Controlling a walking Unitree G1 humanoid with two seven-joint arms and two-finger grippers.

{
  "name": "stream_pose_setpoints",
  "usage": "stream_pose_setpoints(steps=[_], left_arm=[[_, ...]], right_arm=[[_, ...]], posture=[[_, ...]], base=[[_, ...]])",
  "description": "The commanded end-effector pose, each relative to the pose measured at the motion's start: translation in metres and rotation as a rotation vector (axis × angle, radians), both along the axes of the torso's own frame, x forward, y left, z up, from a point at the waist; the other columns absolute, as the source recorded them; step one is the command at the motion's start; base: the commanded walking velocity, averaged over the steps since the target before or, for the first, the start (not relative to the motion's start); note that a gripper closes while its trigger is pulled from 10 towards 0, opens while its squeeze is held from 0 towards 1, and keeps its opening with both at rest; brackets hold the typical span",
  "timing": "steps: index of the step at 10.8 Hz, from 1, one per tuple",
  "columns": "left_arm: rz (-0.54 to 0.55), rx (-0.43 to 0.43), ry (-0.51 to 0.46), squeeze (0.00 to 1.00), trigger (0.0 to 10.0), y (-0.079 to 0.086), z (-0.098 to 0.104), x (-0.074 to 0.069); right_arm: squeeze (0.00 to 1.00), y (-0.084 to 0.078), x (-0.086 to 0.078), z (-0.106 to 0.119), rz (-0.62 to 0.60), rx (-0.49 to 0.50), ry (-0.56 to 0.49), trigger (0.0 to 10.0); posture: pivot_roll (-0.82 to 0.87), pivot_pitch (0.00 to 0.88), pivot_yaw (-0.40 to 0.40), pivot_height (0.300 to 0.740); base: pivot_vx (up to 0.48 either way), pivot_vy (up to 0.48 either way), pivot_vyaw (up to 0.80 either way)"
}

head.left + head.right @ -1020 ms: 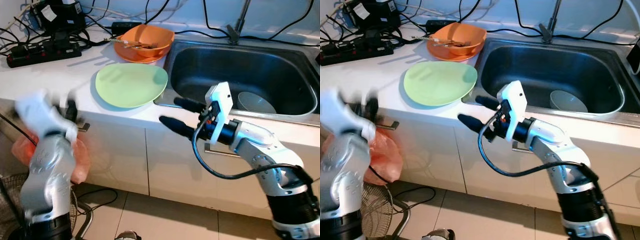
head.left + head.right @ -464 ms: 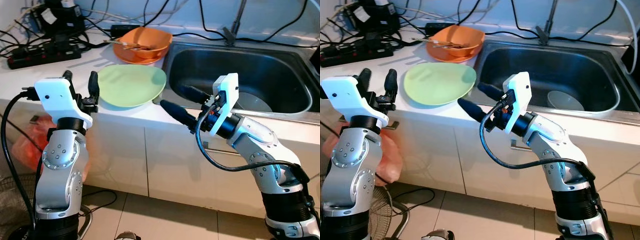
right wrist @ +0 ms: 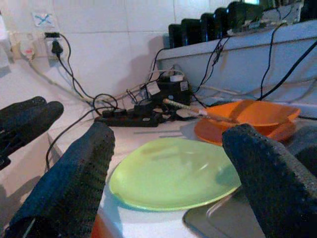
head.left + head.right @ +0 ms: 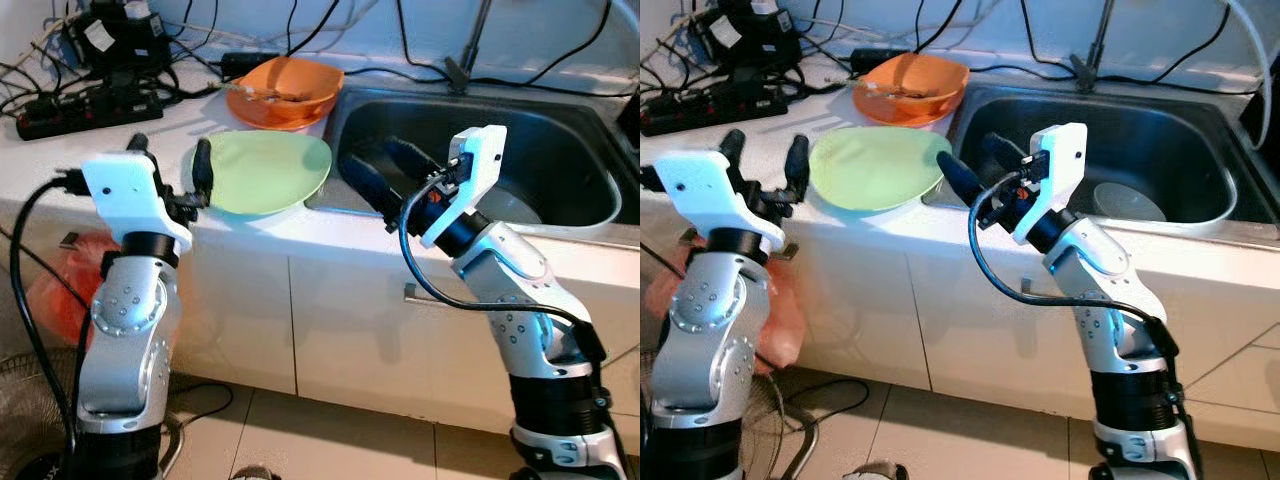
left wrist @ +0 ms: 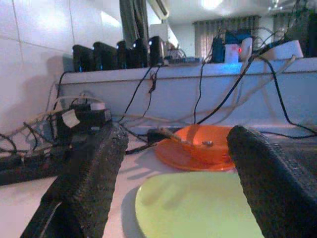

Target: Kitchen organization

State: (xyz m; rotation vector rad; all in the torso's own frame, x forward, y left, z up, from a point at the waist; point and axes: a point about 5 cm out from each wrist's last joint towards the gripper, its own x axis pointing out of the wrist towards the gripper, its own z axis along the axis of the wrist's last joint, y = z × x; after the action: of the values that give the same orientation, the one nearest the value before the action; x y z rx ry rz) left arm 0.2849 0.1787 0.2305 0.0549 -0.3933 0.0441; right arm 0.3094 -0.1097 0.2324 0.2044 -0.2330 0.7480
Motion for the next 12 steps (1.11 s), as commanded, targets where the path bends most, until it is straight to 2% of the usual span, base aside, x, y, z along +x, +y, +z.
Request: stream_pose_setpoints(steps=[1,4,8,10,12], left_arm=[[0.005,0.011,-0.023,0.0,10.0,0.0015,0.0047,0.0006],[0.012,0.01,-0.018,0.0,10.0,0.0023,0.0032,-0.0005],[0.009,-0.008,0.01,0.0,10.0,0.003,-0.0007,0.0012],[0.013,-0.012,0.017,0.0,10.0,0.0034,-0.0017,0.0014],[-0.003,-0.015,0.027,0.0,10.0,0.0011,-0.0037,0.002]], right_arm=[[0.0,-0.0031,0.0012,0.0068,-0.023,0.016,-0.028,10.0],[0.0,-0.0026,0.0012,0.0063,-0.026,0.008,-0.033,10.0],[0.0,-0.0034,0.0021,0.0044,-0.048,0.021,-0.02,10.0],[0.0,-0.0045,0.003,0.0041,-0.066,0.03,-0.015,10.0],[0.0,-0.0063,0.0036,0.0032,-0.087,0.032,-0.011,10.0]], posture=[[0.14,0.029,0.037,0.74],[0.14,0.028,0.037,0.74],[0.14,0.033,0.043,0.74],[0.14,0.035,0.045,0.74],[0.14,0.038,0.048,0.74]], base=[[0.439,0.0,0.0],[0.437,0.0,0.0],[0.382,0.287,0.0],[0.281,0.388,0.0],[0.0,0.0,0.0]])
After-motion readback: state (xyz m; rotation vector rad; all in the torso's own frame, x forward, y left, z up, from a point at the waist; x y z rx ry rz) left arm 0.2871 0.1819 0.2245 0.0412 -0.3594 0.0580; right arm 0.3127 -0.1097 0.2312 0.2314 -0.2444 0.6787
